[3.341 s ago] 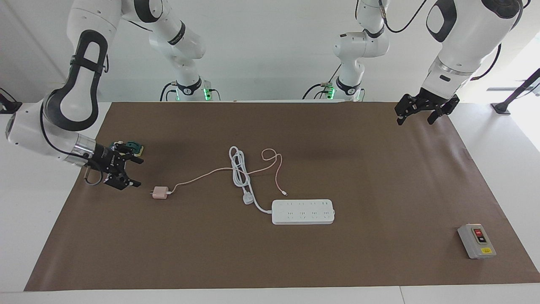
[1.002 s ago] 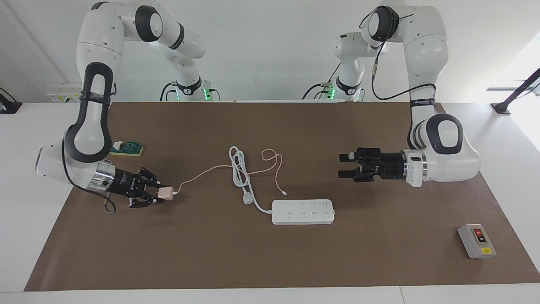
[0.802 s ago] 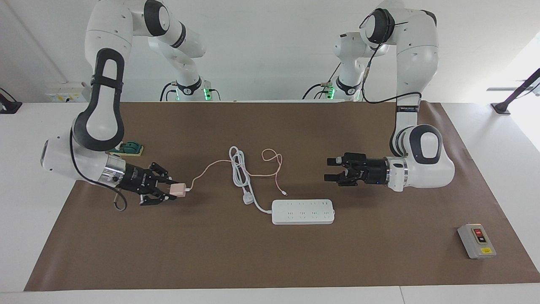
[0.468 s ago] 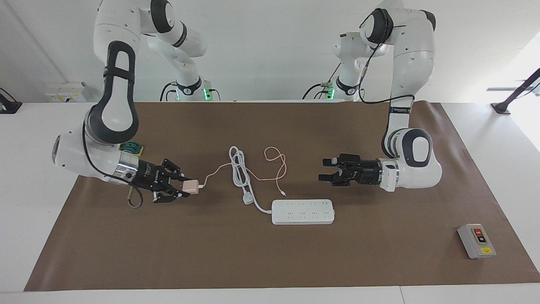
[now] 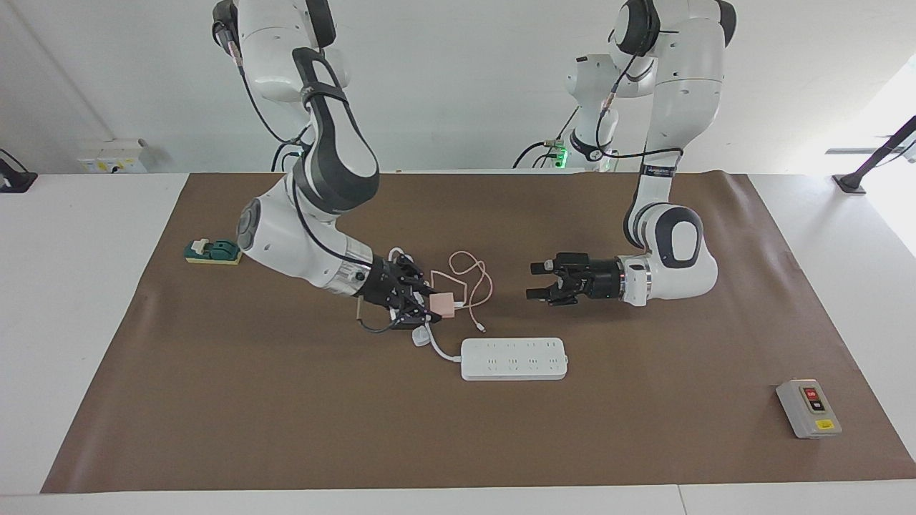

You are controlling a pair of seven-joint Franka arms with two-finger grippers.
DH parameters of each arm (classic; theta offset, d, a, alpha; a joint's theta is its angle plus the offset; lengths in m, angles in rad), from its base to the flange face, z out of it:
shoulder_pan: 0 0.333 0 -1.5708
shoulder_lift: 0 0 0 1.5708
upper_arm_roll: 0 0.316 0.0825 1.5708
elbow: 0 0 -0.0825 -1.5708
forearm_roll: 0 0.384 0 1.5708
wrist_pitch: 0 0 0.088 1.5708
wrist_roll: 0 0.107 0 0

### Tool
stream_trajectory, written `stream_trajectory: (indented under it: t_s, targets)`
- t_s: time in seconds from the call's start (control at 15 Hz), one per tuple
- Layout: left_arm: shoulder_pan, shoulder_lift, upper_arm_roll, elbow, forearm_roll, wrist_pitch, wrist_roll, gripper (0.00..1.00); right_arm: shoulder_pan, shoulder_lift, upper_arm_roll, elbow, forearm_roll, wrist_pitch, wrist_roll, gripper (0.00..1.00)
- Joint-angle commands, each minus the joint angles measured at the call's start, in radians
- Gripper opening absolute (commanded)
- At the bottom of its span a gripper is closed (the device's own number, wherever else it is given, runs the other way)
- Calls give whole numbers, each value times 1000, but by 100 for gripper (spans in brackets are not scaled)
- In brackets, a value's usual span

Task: Plug charger into power strip

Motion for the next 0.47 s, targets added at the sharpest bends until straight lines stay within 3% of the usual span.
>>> stream_trajectory:
  t_s: [0.0, 0.4]
  targets:
    - [-12, -27, 8, -42, -45, 32, 39, 100, 50, 27, -4, 42, 19, 46, 51, 0]
    - [-21, -26, 8, -51, -91, 32, 55, 100, 124, 79, -4, 89, 19, 133, 118, 0]
